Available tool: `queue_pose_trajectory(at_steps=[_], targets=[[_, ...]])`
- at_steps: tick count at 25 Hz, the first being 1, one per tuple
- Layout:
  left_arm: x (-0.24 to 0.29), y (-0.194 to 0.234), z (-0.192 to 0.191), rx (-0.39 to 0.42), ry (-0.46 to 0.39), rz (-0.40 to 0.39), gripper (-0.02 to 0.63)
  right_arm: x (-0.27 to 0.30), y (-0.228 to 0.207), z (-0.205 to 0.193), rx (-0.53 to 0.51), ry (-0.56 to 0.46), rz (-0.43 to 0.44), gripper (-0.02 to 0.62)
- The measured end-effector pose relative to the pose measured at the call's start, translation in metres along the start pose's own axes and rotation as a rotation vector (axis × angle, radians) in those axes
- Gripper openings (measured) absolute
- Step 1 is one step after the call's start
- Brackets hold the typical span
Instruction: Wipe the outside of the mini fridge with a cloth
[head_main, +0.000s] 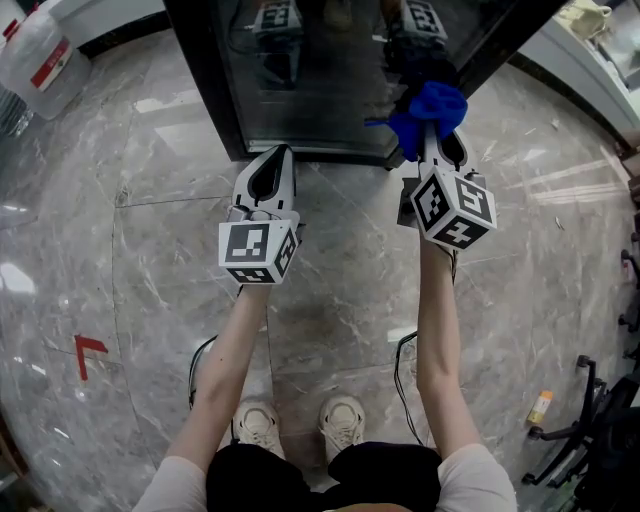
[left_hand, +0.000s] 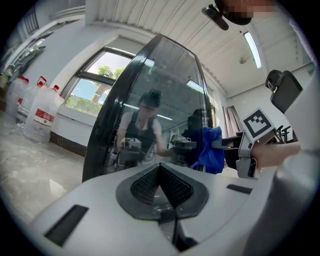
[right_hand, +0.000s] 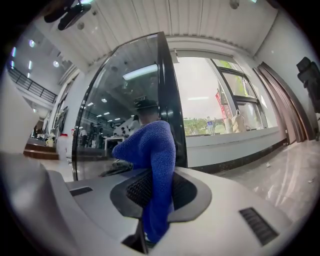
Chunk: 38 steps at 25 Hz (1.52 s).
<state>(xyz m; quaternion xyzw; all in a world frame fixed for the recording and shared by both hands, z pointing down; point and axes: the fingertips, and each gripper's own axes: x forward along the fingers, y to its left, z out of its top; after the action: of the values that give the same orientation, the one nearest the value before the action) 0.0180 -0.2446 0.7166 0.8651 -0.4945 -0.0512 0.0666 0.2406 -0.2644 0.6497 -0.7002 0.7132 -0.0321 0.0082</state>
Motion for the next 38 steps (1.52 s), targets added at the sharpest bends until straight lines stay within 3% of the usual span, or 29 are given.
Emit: queue_pose_trajectory(at_steps=[14,17,21,25,29,35,38], targets=[[0.002,-0.005,-0.007,0.016,0.019,-0.002,0.003,-0.008,-0.039,-0.009,0.036,0.0,-0.067,0.081],[0.001,-0.007,-0.007,0.041,0.022,-0.009,0.003,-0.012,-0.053,-0.011,0.054,0.015,-0.114,0.08],[-0.008,0.011,-0.007,0.016,0.015,0.023,0.003,-0.032,-0.055,-0.009,0.044,0.011,-0.13,0.081],[-0.018,0.026,-0.008,0.024,0.004,0.055,0.003,-0.038,-0.008,-0.013,0.023,0.015,-0.021,0.08],[-0.032,0.043,-0.01,0.033,-0.003,0.093,0.003,-0.029,0.07,-0.027,0.026,0.037,0.161,0.08],[-0.063,0.093,-0.001,0.066,-0.018,0.158,0.003,-0.008,0.189,-0.047,0.16,0.062,0.385,0.08],[-0.08,0.121,0.003,0.067,-0.027,0.203,0.003,0.006,0.248,-0.058,0.16,0.062,0.463,0.08]])
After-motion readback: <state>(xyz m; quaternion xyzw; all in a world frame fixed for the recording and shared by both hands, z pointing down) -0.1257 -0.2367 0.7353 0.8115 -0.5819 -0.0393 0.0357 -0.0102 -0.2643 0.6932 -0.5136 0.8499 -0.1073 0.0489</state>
